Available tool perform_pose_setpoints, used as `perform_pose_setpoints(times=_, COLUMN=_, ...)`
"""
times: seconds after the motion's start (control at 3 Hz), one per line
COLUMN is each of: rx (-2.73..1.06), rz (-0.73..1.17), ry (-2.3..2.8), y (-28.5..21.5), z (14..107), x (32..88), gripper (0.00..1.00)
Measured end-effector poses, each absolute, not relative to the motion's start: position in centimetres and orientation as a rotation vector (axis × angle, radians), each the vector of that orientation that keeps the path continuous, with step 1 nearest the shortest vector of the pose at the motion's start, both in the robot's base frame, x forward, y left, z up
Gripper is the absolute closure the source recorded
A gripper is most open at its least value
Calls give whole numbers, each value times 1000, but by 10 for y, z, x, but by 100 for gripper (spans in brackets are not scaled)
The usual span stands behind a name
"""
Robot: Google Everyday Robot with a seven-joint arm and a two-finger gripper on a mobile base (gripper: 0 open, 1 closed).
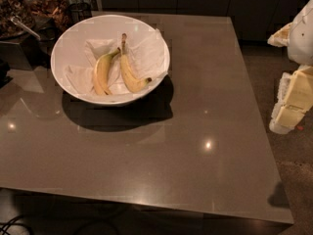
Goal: Pick banana from white bowl
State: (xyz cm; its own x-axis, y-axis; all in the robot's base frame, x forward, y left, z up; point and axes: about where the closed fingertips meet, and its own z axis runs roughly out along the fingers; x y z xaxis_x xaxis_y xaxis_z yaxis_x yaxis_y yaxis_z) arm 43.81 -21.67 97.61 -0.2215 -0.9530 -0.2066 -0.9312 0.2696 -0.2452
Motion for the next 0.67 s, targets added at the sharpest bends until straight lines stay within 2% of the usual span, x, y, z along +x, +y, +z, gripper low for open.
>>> perform_pose_setpoints(times=0.67, rx=-1722, rz=-118, ry=2253, y=-213, z=978, x=441, gripper=0)
